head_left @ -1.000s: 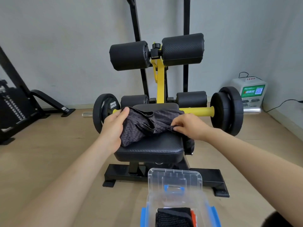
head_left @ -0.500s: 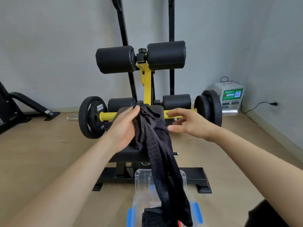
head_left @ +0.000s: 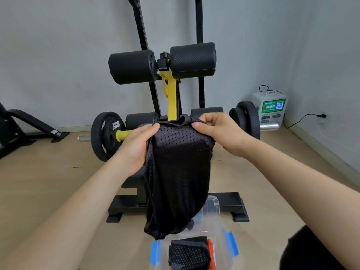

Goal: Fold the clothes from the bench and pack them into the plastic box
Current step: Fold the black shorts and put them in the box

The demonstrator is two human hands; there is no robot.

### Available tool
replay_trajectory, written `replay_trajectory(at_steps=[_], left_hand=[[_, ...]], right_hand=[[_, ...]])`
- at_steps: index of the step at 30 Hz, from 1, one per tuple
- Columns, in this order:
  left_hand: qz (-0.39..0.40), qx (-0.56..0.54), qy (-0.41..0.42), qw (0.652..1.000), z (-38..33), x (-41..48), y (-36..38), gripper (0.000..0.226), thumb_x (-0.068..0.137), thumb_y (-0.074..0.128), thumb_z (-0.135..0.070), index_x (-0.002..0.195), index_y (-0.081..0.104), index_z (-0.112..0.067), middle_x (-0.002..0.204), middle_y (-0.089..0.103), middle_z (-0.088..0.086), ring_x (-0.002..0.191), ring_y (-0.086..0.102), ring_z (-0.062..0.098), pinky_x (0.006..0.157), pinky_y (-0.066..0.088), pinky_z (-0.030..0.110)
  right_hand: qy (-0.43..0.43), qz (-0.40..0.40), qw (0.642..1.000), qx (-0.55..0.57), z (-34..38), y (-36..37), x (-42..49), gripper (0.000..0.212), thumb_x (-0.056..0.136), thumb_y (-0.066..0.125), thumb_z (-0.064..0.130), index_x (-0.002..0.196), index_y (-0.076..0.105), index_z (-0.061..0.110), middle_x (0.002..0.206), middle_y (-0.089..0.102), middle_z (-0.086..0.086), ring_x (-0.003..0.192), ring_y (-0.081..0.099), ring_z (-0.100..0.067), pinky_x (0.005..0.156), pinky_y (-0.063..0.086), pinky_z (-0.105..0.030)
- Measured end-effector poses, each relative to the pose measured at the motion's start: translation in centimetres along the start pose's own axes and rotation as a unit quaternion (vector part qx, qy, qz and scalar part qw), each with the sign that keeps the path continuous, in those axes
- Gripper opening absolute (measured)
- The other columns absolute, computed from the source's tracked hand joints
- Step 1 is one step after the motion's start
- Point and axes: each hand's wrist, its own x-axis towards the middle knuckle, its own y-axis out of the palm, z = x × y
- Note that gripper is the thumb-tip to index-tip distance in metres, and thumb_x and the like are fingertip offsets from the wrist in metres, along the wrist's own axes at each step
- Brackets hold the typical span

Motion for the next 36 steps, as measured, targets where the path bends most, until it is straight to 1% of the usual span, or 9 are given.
replay_trajectory(at_steps=[5, 9, 14, 18, 21, 24, 27, 31, 36], left_hand=[[-0.028, 0.026, 0.025, 0.999, 0.1, 0.0, -0.4, 0.036, 0.103, 0.053, -0.026, 0.119, 0.065, 0.003, 0.117, 0.073, 0.012, 0.111, 0.069, 0.025, 0.099, 0.052, 0.041], [-0.084, 0.006, 0.007, 0.996, 0.0, 0.0, -1.6, 0.031, 0.102, 0.056, -0.031, 0.112, 0.069, -0.005, 0.116, 0.073, 0.012, 0.105, 0.070, 0.025, 0.100, 0.052, 0.044], [-0.056, 0.023, 0.003, 0.998, -0.6, -0.7, -2.6, 0.023, 0.101, 0.057, -0.028, 0.102, 0.073, -0.012, 0.111, 0.076, 0.007, 0.107, 0.070, 0.023, 0.100, 0.051, 0.041], [-0.022, 0.048, 0.009, 0.999, -0.6, -1.2, -2.9, 0.027, 0.101, 0.056, -0.026, 0.111, 0.070, -0.006, 0.117, 0.071, 0.015, 0.105, 0.068, 0.026, 0.105, 0.046, 0.049], [-0.009, 0.064, 0.017, 0.998, -0.5, -1.6, -3.2, 0.023, 0.101, 0.055, -0.024, 0.106, 0.070, -0.008, 0.120, 0.068, 0.022, 0.106, 0.067, 0.029, 0.105, 0.045, 0.052], [-0.015, 0.065, 0.026, 0.997, -0.3, -1.8, -3.5, 0.023, 0.101, 0.055, -0.021, 0.108, 0.070, -0.004, 0.121, 0.067, 0.024, 0.106, 0.066, 0.029, 0.105, 0.046, 0.049], [-0.031, 0.087, 0.036, 0.995, 0.1, -1.9, -3.7, 0.022, 0.101, 0.056, -0.020, 0.104, 0.071, -0.005, 0.114, 0.071, 0.019, 0.102, 0.068, 0.024, 0.100, 0.050, 0.043], [-0.092, 0.252, 0.082, 0.960, 1.4, -1.9, -3.8, 0.011, 0.097, 0.064, -0.022, 0.098, 0.075, -0.024, 0.097, 0.075, -0.010, 0.089, 0.068, -0.001, 0.079, 0.049, 0.014], [-0.132, 0.383, 0.136, 0.904, 2.4, -2.6, -2.7, 0.001, 0.089, 0.072, -0.027, 0.089, 0.072, -0.027, 0.089, 0.069, -0.011, 0.082, 0.061, 0.006, 0.073, 0.047, 0.021]], right_hand=[[-0.018, -0.015, 0.999, 0.030, 1.0, -0.4, 0.4, 0.007, 0.090, 0.069, 0.010, 0.084, 0.067, 0.008, 0.078, 0.065, -0.011, 0.066, 0.064, -0.013, 0.061, 0.051, -0.023], [0.006, 0.067, 0.998, -0.010, 0.4, -0.6, -0.1, 0.004, 0.086, 0.072, 0.005, 0.088, 0.070, 0.003, 0.078, 0.066, -0.005, 0.060, 0.053, -0.017, 0.051, 0.045, -0.024], [0.043, 0.099, 0.990, -0.086, -1.3, 1.0, -0.3, 0.024, 0.085, 0.077, 0.015, 0.107, 0.071, 0.009, 0.084, 0.067, -0.006, 0.063, 0.056, -0.009, 0.056, 0.048, -0.026], [0.025, 0.141, 0.980, -0.140, -2.0, 3.6, -0.5, 0.054, 0.080, 0.080, 0.035, 0.130, 0.059, 0.034, 0.119, 0.064, 0.007, 0.076, 0.060, -0.009, 0.081, 0.056, -0.031], [-0.001, 0.135, 0.984, -0.119, -1.9, 5.8, -0.4, 0.048, 0.083, 0.077, 0.034, 0.127, 0.060, 0.031, 0.097, 0.068, 0.007, 0.077, 0.059, -0.010, 0.081, 0.051, -0.024], [-0.015, 0.111, 0.988, -0.102, -1.3, 7.0, 0.0, 0.014, 0.088, 0.073, 0.025, 0.098, 0.068, 0.015, 0.065, 0.052, 0.003, 0.062, 0.047, -0.008, 0.066, 0.040, -0.015], [-0.024, 0.090, 0.991, -0.100, -1.0, 7.3, 0.1, 0.039, 0.091, 0.070, 0.019, 0.068, 0.044, 0.001, 0.064, 0.037, -0.008, 0.062, 0.034, -0.018, 0.059, 0.032, -0.022], [0.009, 0.081, 0.997, -0.014, -0.4, 6.4, 0.1, 0.021, 0.095, 0.063, 0.012, 0.084, 0.058, -0.006, 0.074, 0.060, -0.015, 0.068, 0.057, -0.020, 0.063, 0.048, -0.029], [0.036, 0.003, 0.997, 0.066, 0.3, 5.4, -0.4, 0.011, 0.094, 0.063, 0.005, 0.103, 0.057, 0.007, 0.063, 0.067, -0.003, 0.058, 0.064, -0.013, 0.054, 0.052, -0.025]])
